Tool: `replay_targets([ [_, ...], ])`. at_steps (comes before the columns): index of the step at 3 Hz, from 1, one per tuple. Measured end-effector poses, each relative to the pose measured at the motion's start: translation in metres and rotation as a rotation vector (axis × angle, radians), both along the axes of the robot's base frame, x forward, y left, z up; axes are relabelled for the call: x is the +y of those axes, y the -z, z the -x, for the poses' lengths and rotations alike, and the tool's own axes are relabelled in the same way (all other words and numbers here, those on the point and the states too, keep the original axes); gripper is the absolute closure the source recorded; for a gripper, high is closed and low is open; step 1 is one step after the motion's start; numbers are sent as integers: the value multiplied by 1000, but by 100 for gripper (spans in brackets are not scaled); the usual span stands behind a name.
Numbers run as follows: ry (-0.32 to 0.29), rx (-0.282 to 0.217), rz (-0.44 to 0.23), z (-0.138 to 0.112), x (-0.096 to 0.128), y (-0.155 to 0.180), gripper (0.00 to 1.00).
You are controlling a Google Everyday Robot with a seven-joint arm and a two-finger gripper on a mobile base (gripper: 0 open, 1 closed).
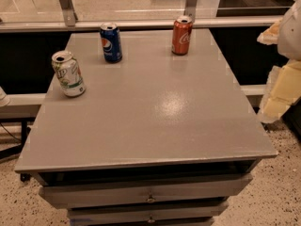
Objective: Pick coke can
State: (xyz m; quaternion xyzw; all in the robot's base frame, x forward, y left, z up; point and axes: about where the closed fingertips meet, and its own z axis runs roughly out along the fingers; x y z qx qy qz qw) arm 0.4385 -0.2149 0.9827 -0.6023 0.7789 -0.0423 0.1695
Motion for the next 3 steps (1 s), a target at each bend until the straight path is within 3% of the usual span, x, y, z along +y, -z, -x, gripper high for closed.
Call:
replay_targets([
  [2, 0, -17, -8, -3, 1, -1, 0],
  [3, 33, -62, -69, -33, -3, 10, 0],
])
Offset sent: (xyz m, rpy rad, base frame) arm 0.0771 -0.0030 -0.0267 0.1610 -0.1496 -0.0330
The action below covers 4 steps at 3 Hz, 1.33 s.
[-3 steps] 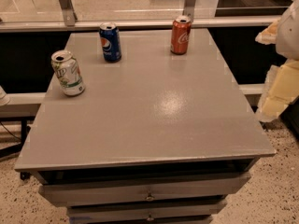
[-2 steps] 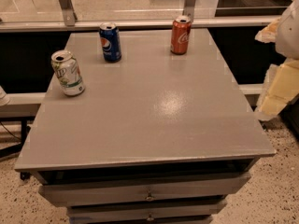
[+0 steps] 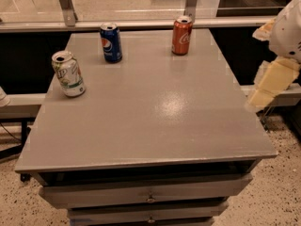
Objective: Pick coke can
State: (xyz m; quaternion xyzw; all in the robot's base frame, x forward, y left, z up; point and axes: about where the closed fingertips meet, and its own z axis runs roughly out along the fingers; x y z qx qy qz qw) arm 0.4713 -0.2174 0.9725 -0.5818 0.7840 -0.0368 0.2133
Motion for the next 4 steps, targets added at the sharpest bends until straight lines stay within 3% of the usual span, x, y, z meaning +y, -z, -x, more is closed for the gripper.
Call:
replay_targets([
  [2, 152, -144, -296, -130, 6, 47, 0],
  [4, 231, -260, -610, -218, 36, 59, 0],
])
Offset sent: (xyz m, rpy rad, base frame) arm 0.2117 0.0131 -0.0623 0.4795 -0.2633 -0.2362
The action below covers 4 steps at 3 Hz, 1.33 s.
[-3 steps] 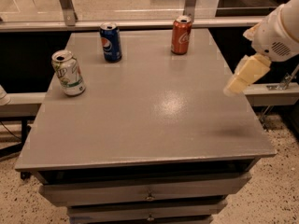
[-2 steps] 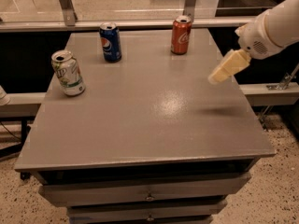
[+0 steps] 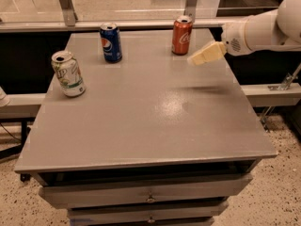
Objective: Pick coke can
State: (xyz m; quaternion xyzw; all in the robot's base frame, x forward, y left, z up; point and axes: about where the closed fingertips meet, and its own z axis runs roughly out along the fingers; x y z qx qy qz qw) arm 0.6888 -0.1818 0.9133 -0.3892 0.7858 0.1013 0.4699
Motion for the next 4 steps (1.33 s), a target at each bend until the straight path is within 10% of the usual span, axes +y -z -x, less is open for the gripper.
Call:
replay_targets([
  [2, -2, -89, -320, -64, 33, 12, 0],
  [4, -76, -126, -396, -105, 61, 31, 0],
])
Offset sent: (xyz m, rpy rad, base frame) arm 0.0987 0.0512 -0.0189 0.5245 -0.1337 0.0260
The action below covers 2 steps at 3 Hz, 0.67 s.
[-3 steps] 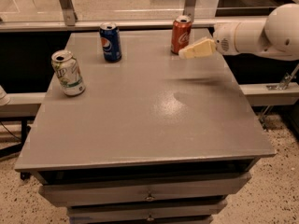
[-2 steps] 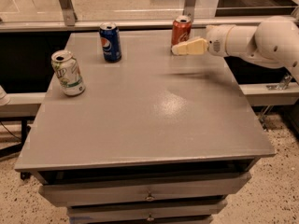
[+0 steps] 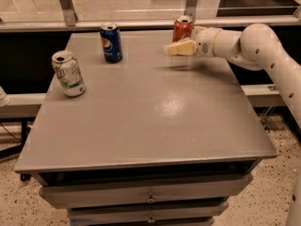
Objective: Pick coke can
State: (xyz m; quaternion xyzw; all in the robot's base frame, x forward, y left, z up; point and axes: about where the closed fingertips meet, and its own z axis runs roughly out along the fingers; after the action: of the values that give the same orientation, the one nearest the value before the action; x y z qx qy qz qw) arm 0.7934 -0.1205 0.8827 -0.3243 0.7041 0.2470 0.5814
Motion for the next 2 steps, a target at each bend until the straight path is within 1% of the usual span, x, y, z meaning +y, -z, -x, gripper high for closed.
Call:
replay_targets([
  [1, -5, -17, 25, -14, 0, 5, 19],
  [2, 3, -32, 31, -18, -4, 4, 41],
])
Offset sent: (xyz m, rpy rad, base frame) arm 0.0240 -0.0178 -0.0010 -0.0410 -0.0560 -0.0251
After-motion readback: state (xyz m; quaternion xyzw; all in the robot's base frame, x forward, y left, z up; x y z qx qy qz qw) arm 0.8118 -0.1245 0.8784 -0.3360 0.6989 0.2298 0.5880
